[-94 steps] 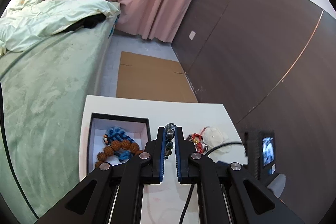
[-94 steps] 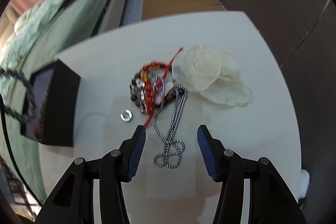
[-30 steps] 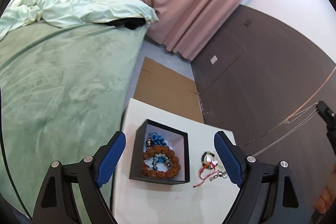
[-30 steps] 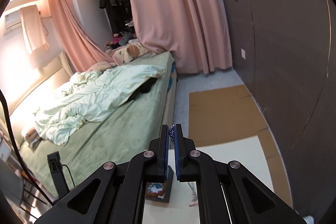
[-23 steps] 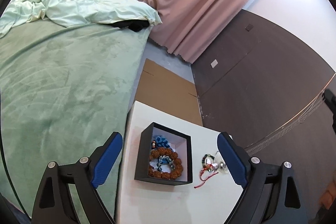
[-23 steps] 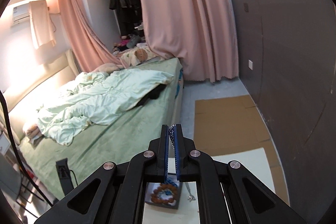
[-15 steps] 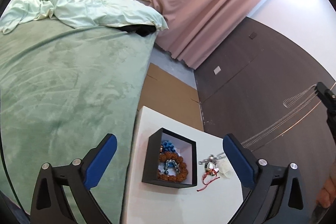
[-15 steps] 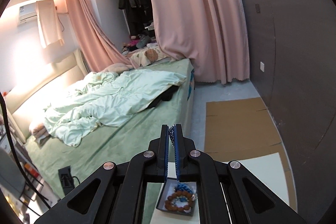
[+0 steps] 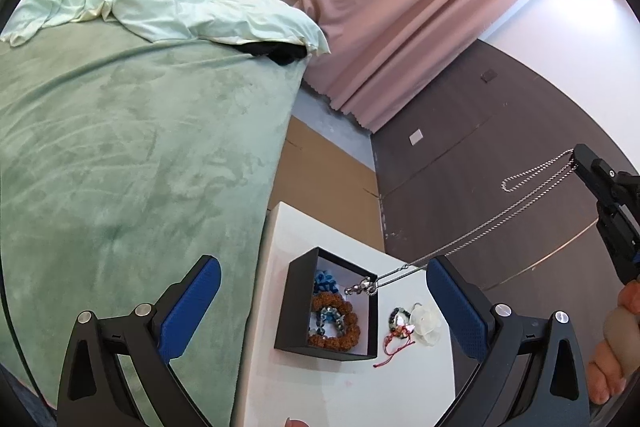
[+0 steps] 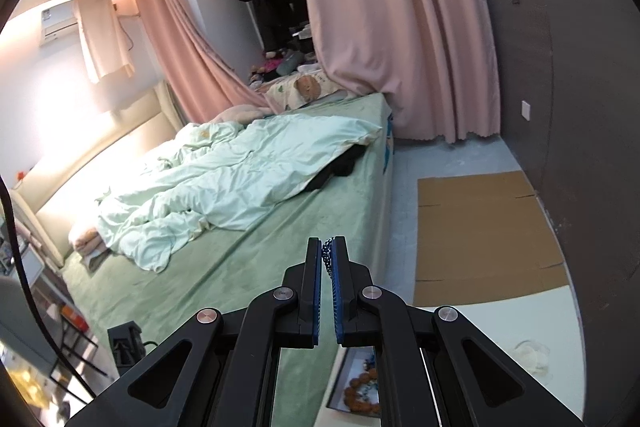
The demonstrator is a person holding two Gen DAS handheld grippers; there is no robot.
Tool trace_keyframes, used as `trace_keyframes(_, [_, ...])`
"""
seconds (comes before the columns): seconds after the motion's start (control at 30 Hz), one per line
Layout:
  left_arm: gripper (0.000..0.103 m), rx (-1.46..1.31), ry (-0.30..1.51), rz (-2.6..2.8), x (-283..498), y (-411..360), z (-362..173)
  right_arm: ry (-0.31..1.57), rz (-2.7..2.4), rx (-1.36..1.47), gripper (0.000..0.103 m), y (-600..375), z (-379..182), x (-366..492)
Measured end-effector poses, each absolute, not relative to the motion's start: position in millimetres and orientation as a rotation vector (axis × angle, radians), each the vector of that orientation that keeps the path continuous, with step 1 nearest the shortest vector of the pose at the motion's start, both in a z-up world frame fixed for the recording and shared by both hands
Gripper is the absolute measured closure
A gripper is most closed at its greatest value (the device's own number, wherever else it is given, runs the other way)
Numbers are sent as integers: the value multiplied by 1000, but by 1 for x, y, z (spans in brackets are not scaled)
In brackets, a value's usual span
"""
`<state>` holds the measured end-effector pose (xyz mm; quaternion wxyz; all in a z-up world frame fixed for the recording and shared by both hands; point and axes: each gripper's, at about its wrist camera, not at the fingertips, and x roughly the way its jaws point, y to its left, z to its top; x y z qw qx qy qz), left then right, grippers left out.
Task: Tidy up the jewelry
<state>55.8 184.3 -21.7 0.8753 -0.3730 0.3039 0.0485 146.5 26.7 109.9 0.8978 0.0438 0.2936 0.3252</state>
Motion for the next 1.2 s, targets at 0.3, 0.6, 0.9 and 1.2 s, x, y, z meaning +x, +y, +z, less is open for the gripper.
trace_keyframes(0.3, [1,-822,646,127,59,198,-29,628,717,99,97,44,98,150])
trace_keyframes(0.6, [1,-814,658,130,59,196,-28,784,695,133,54,25,52,164])
trace_keyframes(0.9, [1,-747,664,134,60,174,-26,775,634,192,54,-46,38,155])
trace_keyframes(1.2, [1,-636,698,65,77,122,-26,791,505,296,32,-130,7,160])
